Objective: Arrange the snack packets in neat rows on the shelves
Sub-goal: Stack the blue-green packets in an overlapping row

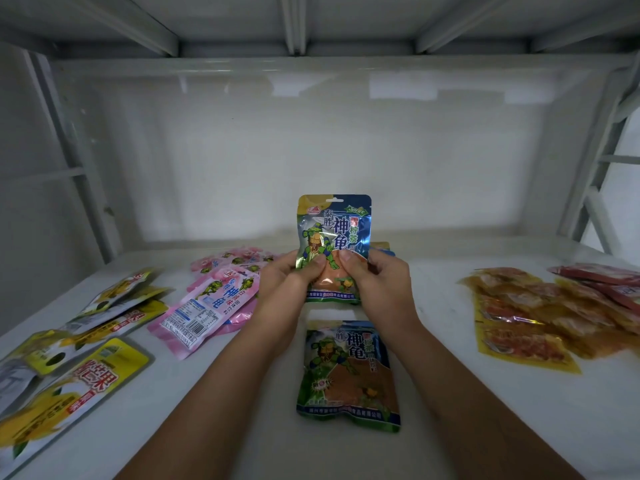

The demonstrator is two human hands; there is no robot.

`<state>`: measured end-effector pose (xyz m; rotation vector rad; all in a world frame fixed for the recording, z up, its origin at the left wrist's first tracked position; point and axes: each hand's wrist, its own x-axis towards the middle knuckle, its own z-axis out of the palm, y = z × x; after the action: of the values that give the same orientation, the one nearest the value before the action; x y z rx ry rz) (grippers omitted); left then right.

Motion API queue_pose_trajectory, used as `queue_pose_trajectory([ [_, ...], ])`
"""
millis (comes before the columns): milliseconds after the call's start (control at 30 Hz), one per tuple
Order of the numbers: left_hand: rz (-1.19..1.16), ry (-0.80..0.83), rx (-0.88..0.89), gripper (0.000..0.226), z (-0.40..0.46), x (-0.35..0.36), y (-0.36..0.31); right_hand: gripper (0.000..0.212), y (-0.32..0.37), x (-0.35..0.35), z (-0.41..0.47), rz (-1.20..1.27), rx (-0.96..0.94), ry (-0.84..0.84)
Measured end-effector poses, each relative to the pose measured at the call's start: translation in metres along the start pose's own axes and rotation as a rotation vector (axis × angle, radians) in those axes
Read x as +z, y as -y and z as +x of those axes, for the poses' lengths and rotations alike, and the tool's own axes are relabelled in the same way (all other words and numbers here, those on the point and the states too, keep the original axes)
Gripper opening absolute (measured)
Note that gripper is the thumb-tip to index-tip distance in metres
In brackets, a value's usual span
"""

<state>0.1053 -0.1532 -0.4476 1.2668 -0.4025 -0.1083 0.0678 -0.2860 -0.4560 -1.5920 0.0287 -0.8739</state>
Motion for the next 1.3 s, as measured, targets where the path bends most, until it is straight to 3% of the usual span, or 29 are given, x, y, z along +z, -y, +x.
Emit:
queue_pose_trajectory([
  [67,0.007,0.009,0.014,0.016,0.001,-0.002,0.0,0.043,0.0,0.001,0.0,-0.006,0.005,0.02],
  [133,0.073,0.025,0.052,0.012,0.0,-0.002,0.0,0.02,-0.001,-0.001,0.001,0.031,0.035,0.009],
  [200,0.123,0.032,0.093,0.01,-0.001,0.0,0.001,0.01,0.003,-0.003,0.001,0.101,0.093,0.008],
  [400,0.038,0.019,0.052,0.016,-0.002,0.001,0.0,0.018,0.005,-0.003,0.001,0.212,0.146,-0.008],
  [667,-0.02,0.024,0.033,0.024,-0.005,0.005,-0.005,0.004,0.014,-0.002,-0.001,0.242,0.213,0.013],
  [967,0.081,-0.064,0.031,0.011,-0.003,0.002,-0.004,0.017,0.008,-0.001,0.001,0.156,0.198,-0.01],
  [1167,0.095,-0.063,0.045,0.021,-0.005,0.004,-0.008,0.022,0.01,-0.001,0.003,0.173,0.268,0.002],
  [1300,0.077,-0.065,0.04,0.027,-0.005,0.005,-0.009,0.053,0.011,0.001,0.001,0.215,0.202,-0.046],
])
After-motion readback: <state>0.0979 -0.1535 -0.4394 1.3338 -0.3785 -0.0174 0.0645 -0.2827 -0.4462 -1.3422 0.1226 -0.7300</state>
